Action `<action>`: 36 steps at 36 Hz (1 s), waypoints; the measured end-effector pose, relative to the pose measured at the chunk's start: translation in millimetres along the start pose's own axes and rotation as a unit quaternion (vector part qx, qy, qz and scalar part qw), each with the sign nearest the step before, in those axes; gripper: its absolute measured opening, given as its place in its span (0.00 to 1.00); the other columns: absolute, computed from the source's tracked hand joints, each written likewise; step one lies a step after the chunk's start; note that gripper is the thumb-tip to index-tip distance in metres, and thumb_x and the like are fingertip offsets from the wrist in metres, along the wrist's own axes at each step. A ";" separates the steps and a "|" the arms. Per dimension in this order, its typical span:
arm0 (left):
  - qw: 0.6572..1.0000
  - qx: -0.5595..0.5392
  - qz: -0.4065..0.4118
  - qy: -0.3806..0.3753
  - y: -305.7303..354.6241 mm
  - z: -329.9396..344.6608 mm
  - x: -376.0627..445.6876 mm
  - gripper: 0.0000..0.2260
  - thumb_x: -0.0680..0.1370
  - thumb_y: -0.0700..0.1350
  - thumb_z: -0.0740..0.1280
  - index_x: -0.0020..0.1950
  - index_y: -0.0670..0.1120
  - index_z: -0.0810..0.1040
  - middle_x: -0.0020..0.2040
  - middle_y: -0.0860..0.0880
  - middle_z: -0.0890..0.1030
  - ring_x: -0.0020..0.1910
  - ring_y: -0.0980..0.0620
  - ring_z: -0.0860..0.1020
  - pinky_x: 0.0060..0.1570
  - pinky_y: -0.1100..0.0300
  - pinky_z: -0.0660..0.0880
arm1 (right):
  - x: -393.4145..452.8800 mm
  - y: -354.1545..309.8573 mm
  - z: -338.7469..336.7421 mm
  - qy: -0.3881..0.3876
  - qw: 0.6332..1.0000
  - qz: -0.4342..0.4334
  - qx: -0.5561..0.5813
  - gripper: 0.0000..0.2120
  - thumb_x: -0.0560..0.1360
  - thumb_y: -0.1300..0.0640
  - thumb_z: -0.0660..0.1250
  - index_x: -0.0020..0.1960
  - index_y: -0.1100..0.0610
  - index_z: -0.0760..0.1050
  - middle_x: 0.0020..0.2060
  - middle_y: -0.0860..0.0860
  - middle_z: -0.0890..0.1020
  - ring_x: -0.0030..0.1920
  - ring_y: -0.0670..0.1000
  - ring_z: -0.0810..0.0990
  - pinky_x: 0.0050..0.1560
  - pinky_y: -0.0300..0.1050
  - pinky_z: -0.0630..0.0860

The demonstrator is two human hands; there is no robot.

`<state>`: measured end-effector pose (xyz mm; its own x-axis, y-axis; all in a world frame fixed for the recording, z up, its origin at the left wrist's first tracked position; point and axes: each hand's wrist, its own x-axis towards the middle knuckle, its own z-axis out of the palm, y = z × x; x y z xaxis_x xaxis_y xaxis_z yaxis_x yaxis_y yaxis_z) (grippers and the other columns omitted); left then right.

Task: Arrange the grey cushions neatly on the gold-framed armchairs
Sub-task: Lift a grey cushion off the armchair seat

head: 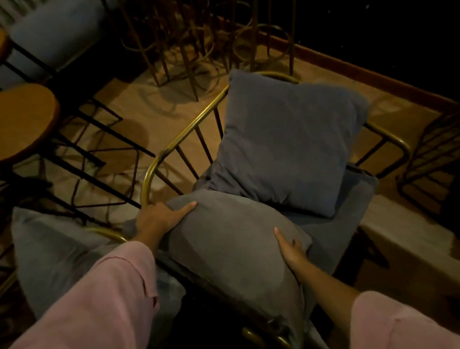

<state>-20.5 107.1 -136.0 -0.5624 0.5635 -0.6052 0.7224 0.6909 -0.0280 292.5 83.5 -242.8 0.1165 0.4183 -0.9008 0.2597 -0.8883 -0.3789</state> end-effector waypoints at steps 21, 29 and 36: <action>0.999 -0.006 -0.002 0.042 22.0 -5.0 -25.4 0.43 0.68 0.74 0.62 0.64 0.38 0.76 0.63 0.36 0.79 0.62 0.37 0.77 0.58 0.47 0.75 | -17.7 -10.0 -46.9 -0.146 0.984 0.025 0.096 0.33 0.79 0.39 0.58 0.76 0.57 0.63 0.70 0.57 0.72 0.67 0.61 0.72 0.60 0.52 0.69; 0.984 -0.038 0.058 0.165 -9.3 0.4 -98.8 0.26 0.77 0.63 0.63 0.45 0.40 0.80 0.47 0.39 0.83 0.47 0.38 0.81 0.41 0.51 0.77 | -63.5 13.0 -87.6 -0.175 0.972 -0.135 0.074 0.42 0.70 0.34 0.68 0.77 0.54 0.64 0.73 0.53 0.70 0.70 0.57 0.70 0.73 0.60 0.64; 0.965 -0.115 0.059 0.230 -62.0 -5.8 -162.7 0.24 0.78 0.63 0.61 0.38 0.43 0.76 0.40 0.42 0.81 0.39 0.42 0.77 0.36 0.55 0.71 | -156.8 23.4 -95.3 -0.168 0.965 -0.183 0.083 0.44 0.67 0.32 0.69 0.76 0.53 0.64 0.67 0.52 0.74 0.64 0.59 0.74 0.70 0.62 0.68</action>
<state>23.8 -24.8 -31.1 -0.6383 0.7495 -0.1755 0.7137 0.6617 0.2298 371.8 15.2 -90.2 -0.2784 0.6498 -0.7073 0.0645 -0.7221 -0.6888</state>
